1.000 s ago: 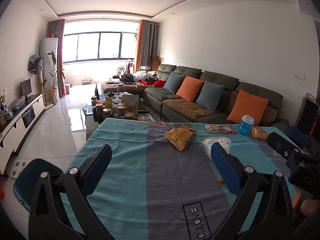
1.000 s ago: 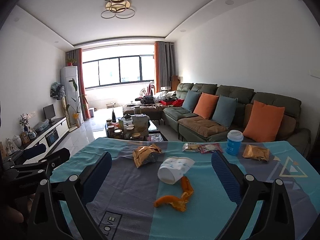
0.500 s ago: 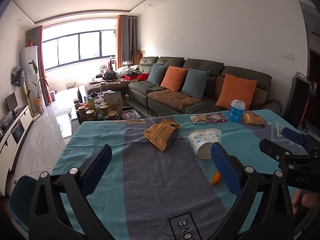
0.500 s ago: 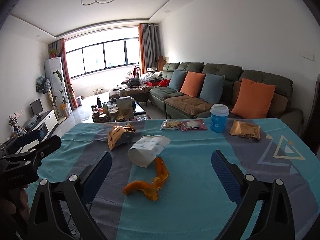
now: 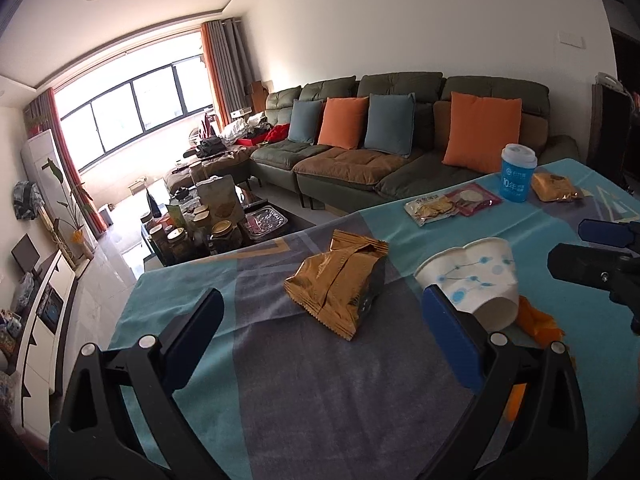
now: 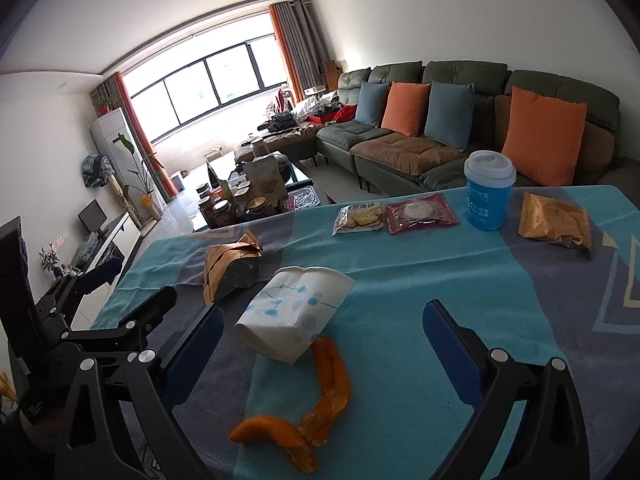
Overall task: Collect trash
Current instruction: 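Grasp the gold snack bag with the left tool while the right tool grasps the white paper cup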
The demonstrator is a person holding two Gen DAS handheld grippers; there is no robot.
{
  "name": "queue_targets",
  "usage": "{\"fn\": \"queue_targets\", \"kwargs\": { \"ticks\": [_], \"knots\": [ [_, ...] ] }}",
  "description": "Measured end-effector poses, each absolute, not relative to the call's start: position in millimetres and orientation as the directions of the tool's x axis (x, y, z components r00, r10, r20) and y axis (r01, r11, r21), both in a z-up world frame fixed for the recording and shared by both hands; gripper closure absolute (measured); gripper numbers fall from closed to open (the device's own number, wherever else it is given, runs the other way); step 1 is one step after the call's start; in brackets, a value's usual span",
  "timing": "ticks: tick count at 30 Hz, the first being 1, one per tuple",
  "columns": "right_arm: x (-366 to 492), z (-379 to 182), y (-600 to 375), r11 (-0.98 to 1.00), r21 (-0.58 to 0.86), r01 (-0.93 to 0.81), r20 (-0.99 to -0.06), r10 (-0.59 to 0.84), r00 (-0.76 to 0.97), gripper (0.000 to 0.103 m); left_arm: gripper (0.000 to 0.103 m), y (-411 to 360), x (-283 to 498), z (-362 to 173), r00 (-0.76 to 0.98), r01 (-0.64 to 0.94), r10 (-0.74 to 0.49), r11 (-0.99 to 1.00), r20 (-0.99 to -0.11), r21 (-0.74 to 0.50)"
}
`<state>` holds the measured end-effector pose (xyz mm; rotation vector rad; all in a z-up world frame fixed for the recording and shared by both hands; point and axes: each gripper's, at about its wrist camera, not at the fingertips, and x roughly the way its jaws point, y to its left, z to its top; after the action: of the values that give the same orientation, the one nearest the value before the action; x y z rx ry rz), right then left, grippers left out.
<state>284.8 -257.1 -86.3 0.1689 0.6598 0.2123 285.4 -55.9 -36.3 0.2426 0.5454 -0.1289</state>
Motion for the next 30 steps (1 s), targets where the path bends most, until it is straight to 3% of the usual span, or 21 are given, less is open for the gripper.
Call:
{"fn": "queue_targets", "kwargs": {
  "ticks": [13, 23, 26, 30],
  "knots": [
    [330.8, -119.6, -240.5, 0.911, 0.376, -0.168, -0.658, 0.390, 0.645, 0.007, 0.006, -67.8, 384.8, -66.6, 0.691, 0.374, -0.161, 0.914, -0.705, 0.158],
    [351.9, -135.6, -242.2, 0.866, 0.475, -0.155, -0.667, 0.469, 0.579, 0.007, 0.006, -72.8, 415.9, -89.7, 0.641, 0.415, -0.117, 0.884, -0.758, 0.214],
    [353.5, -137.0, -242.6, 0.860, 0.488, -0.153, -0.662, 0.478, 0.577, 0.013, 0.006, -74.5, 419.0, -97.1, 0.620, 0.437, -0.121, 0.874, -0.776, 0.213],
    [355.5, -138.0, -244.7, 0.846, 0.511, -0.154, -0.658, 0.500, 0.563, 0.035, 0.006, -74.6, 416.3, -101.3, 0.612, 0.445, -0.143, 0.875, -0.778, 0.190]
  ]
}}
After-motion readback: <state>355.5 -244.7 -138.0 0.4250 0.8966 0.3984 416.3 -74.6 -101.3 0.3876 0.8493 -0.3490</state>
